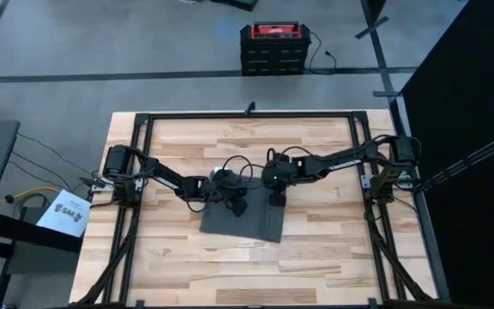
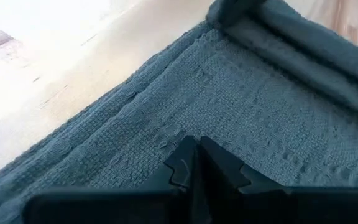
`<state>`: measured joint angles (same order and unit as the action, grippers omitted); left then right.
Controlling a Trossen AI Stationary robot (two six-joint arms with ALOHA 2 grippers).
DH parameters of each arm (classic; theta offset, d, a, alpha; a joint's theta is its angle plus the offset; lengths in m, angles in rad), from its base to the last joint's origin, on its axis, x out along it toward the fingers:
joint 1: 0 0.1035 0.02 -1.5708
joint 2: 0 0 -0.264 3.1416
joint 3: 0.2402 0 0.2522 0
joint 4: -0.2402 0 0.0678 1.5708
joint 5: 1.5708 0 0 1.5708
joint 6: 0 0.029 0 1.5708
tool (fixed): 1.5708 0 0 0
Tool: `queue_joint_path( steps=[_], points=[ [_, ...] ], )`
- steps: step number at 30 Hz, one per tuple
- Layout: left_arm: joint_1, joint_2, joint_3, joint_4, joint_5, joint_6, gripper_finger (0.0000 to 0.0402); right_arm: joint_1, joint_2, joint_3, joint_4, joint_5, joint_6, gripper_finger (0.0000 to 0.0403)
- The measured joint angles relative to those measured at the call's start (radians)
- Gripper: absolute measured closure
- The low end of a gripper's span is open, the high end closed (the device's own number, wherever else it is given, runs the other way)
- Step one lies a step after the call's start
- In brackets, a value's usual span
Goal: Roll towel
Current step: Roll the gray towel
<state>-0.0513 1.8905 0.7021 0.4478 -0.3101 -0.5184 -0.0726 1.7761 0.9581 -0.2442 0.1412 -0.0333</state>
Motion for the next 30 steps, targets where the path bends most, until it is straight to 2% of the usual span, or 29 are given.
queue_joint_path(
  steps=[4, 16, 25, 30],
  points=[
    [-0.001, -0.035, -0.002, -0.019, 0.005, 0.038, 0.0386, 0.001, 0.041, 0.002, 0.015, -0.007, -0.039, 0.0403],
    [-0.031, -0.046, 0.050, 0.032, -0.008, 0.188, 0.0386, -0.004, 0.041, -0.002, 0.033, -0.013, -0.054, 0.0403],
    [0.020, 0.144, 0.070, 0.129, -0.049, 0.114, 0.0386, -0.004, 0.037, 0.002, -0.033, -0.005, -0.023, 0.0403],
    [0.025, 0.175, 0.071, 0.177, -0.048, 0.087, 0.0387, -0.004, 0.012, -0.002, -0.086, 0.007, -0.009, 0.0403]
  ],
)
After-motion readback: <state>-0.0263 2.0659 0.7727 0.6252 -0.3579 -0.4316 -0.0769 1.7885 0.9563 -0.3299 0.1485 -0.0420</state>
